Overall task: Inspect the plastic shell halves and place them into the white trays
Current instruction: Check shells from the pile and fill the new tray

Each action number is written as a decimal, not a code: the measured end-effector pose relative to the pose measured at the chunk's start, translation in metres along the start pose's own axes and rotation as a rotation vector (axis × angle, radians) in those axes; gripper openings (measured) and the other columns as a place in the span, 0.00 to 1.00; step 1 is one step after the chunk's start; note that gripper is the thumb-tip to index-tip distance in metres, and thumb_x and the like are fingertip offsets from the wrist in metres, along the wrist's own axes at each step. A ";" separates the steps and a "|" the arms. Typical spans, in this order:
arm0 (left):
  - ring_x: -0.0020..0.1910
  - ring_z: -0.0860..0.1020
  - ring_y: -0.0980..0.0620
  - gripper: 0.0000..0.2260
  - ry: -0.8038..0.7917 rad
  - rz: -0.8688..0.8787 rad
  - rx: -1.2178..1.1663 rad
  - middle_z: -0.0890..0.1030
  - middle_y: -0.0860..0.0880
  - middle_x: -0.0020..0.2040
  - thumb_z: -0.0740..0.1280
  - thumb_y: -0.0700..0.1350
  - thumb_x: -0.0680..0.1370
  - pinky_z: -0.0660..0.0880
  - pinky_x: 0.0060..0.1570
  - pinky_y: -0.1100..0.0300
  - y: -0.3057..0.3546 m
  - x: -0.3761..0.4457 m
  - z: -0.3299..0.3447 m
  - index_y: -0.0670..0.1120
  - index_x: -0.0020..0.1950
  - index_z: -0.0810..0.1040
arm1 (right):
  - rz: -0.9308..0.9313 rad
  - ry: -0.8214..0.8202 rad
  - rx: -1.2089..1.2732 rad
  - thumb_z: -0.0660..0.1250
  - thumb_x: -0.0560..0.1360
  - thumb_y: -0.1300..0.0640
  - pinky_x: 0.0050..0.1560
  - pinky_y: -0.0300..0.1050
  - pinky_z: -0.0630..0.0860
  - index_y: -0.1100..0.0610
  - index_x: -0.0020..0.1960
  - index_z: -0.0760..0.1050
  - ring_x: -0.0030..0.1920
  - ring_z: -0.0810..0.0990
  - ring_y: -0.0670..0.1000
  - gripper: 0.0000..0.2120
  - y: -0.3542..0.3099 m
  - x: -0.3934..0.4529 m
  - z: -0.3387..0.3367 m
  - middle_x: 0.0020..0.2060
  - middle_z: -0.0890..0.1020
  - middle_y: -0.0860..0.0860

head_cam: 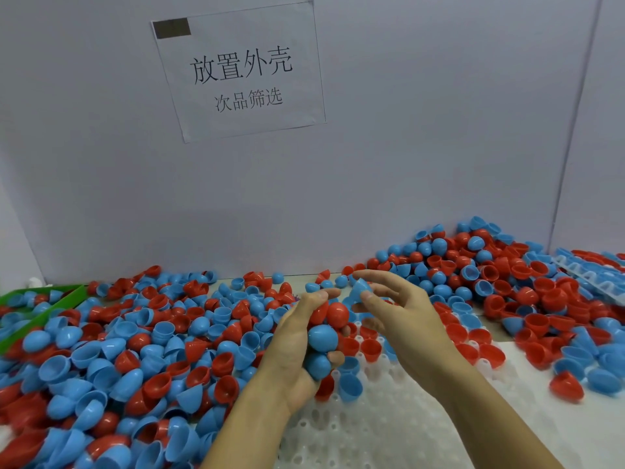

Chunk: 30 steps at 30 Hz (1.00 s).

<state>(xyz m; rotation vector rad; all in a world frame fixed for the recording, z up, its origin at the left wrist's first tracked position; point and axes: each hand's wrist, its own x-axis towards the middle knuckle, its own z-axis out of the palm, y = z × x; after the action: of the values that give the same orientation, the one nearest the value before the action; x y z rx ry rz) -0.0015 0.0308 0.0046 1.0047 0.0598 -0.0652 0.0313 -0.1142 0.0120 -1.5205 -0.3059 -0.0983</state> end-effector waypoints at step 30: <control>0.30 0.76 0.50 0.26 0.082 0.001 0.109 0.80 0.42 0.34 0.75 0.54 0.61 0.72 0.22 0.62 -0.004 0.007 -0.007 0.44 0.56 0.79 | 0.126 -0.047 -0.329 0.70 0.69 0.42 0.35 0.37 0.76 0.53 0.45 0.82 0.38 0.85 0.45 0.15 -0.020 0.000 -0.039 0.37 0.86 0.47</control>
<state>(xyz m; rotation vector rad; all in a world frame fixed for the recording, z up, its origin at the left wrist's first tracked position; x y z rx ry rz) 0.0049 0.0343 -0.0030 1.1165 0.1314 -0.0263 0.0318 -0.1542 0.0307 -1.8663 -0.2384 -0.0131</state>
